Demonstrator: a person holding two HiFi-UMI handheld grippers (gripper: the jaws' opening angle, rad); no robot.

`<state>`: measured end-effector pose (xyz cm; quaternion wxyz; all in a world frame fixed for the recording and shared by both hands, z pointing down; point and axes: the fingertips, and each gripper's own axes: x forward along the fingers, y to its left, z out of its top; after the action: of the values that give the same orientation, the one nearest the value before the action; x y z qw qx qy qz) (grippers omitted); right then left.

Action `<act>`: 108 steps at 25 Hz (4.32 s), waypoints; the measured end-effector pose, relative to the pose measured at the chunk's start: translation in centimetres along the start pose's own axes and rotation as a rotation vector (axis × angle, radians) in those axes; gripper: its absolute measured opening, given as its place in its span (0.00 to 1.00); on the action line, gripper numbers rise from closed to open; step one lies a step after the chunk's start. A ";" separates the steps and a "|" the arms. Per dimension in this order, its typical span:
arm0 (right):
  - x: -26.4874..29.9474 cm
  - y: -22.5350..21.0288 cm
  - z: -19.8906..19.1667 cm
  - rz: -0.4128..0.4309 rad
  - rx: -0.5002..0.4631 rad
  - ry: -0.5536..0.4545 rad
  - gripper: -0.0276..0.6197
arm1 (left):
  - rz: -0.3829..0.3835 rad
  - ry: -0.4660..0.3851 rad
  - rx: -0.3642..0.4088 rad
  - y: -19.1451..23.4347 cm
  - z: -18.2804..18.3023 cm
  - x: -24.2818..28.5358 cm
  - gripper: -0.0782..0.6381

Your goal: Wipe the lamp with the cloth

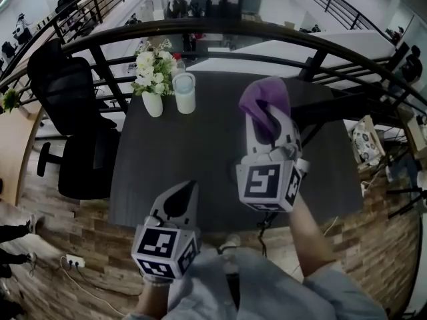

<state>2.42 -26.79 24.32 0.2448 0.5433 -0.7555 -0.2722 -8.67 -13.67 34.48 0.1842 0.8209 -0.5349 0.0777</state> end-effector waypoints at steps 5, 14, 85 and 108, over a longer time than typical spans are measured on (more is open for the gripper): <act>-0.1 2.6 -0.5 0.061 -0.001 0.016 0.13 | -0.007 0.007 0.003 -0.1 -0.2 -0.1 0.13; -2.2 4.7 -2.3 0.120 0.022 0.041 0.13 | -0.035 0.011 0.026 -1.2 -0.1 0.4 0.13; -8.9 -7.4 -17.0 -0.128 0.288 0.209 0.13 | -0.172 0.104 0.085 -9.9 -1.6 6.6 0.13; -8.9 -0.6 -27.6 -0.087 0.270 0.447 0.13 | -0.120 0.158 0.073 -7.5 -3.4 5.2 0.13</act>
<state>23.74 -22.44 43.47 0.3188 0.6495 -0.6883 -0.0524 0.55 -14.10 37.71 0.2000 0.8491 -0.4653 0.1502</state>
